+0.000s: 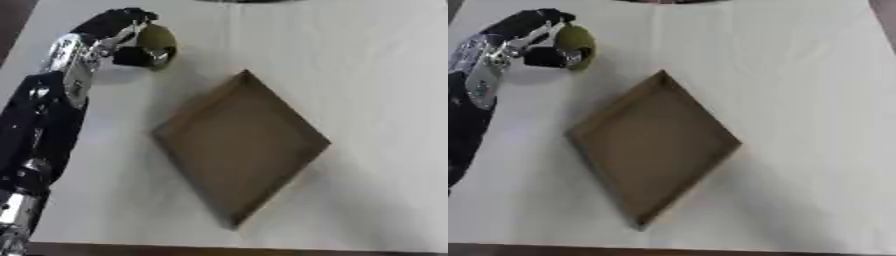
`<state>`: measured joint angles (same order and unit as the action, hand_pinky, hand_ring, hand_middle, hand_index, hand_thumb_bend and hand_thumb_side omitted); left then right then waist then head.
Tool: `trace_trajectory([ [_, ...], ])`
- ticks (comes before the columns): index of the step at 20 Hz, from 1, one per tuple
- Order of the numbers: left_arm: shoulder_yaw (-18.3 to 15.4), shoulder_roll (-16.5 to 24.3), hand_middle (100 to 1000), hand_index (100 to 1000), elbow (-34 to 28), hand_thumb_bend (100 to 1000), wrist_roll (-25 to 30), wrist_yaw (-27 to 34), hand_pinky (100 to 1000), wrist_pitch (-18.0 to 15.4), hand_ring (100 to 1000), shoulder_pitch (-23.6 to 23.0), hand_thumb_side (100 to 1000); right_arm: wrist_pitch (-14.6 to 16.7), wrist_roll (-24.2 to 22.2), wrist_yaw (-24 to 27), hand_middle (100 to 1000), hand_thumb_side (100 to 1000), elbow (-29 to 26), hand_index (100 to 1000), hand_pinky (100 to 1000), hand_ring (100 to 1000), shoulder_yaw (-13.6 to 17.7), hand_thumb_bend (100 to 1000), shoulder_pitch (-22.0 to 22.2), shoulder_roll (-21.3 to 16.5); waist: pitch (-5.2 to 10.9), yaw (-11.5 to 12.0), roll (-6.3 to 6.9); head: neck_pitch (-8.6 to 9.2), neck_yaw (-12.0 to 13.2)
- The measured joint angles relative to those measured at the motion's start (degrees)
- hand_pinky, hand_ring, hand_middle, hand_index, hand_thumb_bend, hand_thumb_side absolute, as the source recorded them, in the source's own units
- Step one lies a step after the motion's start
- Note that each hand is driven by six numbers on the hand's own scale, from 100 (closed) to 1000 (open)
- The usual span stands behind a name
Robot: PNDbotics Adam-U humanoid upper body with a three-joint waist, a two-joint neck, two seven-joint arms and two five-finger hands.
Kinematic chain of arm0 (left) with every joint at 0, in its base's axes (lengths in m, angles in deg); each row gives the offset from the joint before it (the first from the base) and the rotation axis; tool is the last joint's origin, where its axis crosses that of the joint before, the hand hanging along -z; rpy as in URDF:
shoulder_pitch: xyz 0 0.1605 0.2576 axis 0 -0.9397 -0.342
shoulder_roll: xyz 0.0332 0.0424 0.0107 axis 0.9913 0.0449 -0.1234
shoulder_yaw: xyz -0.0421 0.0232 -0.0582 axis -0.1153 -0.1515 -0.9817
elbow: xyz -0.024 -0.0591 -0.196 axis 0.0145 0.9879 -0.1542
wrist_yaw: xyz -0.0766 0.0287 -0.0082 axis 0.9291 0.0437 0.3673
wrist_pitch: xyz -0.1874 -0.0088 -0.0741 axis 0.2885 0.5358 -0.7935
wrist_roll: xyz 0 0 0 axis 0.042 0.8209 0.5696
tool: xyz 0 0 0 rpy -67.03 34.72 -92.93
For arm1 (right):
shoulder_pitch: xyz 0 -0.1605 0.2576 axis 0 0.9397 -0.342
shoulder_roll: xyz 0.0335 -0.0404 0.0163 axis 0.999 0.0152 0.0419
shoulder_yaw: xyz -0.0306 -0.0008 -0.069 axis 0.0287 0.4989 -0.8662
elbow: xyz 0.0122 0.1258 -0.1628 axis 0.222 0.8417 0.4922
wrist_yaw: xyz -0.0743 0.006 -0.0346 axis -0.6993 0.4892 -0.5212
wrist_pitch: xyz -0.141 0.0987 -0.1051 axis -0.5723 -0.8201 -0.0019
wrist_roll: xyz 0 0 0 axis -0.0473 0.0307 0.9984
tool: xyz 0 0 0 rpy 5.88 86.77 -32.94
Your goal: Pick up objects on the table and place them in the box.
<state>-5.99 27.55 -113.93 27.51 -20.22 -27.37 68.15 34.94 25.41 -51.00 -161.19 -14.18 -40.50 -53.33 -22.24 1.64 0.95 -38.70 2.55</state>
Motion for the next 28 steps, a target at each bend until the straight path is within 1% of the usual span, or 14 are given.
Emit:
trace_trajectory([
  [4,0.0,0.0,869,985,1.0,470,0.1,-1.4,971,-0.1,965,0.0,865,0.0,0.0,0.2,741,589,0.0,781,776,627,-0.2,100,0.1,0.0,0.0,0.0,0.0,0.0,0.0],
  [8,-0.2,0.0,854,985,2.1,456,0.0,-2.6,953,0.1,949,0.0,816,0.0,0.0,0.4,739,589,0.0,781,777,626,-0.3,100,0.1,0.0,0.0,0.0,-0.01,0.06,0.0],
  [9,-0.3,0.0,849,983,2.4,451,-0.2,-2.9,946,0.2,942,0.0,792,0.0,0.0,0.4,738,589,0.0,781,777,626,-0.3,100,0.1,0.0,0.0,0.0,-0.02,0.08,0.0],
  [10,-0.4,0.0,849,983,2.6,451,-0.4,-3.0,946,0.3,942,0.0,792,-0.1,-0.1,0.4,738,589,0.0,781,777,626,-0.3,100,0.1,0.0,0.0,0.0,-0.02,0.15,0.0],
  [12,-0.5,0.0,819,979,2.9,393,-0.9,-3.4,917,0.7,909,0.0,733,-0.1,-0.1,0.5,737,588,0.0,781,777,625,-0.3,100,0.2,0.0,-0.01,-0.1,-0.02,0.23,0.1],
  [17,-0.7,0.0,819,979,3.5,393,-1.9,-3.4,917,1.5,909,0.0,733,-0.2,-0.2,0.5,737,588,0.0,781,777,625,-0.3,100,0.2,0.0,-0.09,-0.2,-0.03,0.51,0.3],
  [18,-0.7,0.0,778,970,3.5,264,-2.0,-3.4,876,1.5,862,0.0,614,-0.2,-0.2,0.6,736,588,0.0,781,777,625,-0.3,100,0.2,0.0,-0.09,-0.2,-0.03,0.51,0.3],
  [19,-0.8,0.0,662,912,3.5,100,-2.1,-3.4,767,1.7,761,0.0,278,-0.2,-0.2,0.6,734,588,0.0,779,778,623,-0.3,100,0.2,0.0,-0.09,-0.2,-0.03,0.51,0.4],
  [21,-1.4,0.0,627,881,3.3,100,-2.8,-2.7,713,2.3,728,0.0,218,-0.2,-0.1,0.7,734,588,0.0,779,778,622,-0.3,100,0.3,0.0,-0.11,-0.2,-0.04,0.51,0.4],
  [22,-1.5,0.0,613,865,3.2,100,-3.3,-2.1,692,2.7,712,0.0,211,-0.3,-0.1,0.7,733,588,0.0,778,778,622,-0.3,100,0.4,0.0,-0.16,-0.2,-0.05,0.52,0.4],
  [24,-1.6,-0.1,572,818,2.8,100,-4.2,-0.6,622,3.7,659,0.0,248,-0.4,-0.1,0.8,733,588,0.0,778,778,622,-0.3,100,0.7,0.0,-0.2,-0.2,-0.06,0.52,0.4],
  [26,-1.5,-0.2,572,818,2.7,100,-4.8,1.0,622,4.3,659,-0.1,248,-0.5,0.0,0.9,733,588,0.0,778,778,622,-0.3,100,0.7,0.0,-0.2,-0.2,-0.06,0.52,0.4],
  [27,-1.4,-0.2,511,738,2.7,100,-5.1,1.9,537,4.6,587,-0.1,286,-0.5,0.0,0.9,733,587,0.0,778,779,622,-0.3,100,0.7,0.0,-0.2,-0.2,-0.06,0.52,0.4],
  [28,-1.3,-0.2,501,720,2.5,100,-5.4,2.7,523,4.8,575,-0.1,289,-0.5,0.0,0.9,733,586,0.0,778,779,622,-0.3,100,0.8,0.0,-0.2,-0.2,-0.06,0.52,0.4],
])
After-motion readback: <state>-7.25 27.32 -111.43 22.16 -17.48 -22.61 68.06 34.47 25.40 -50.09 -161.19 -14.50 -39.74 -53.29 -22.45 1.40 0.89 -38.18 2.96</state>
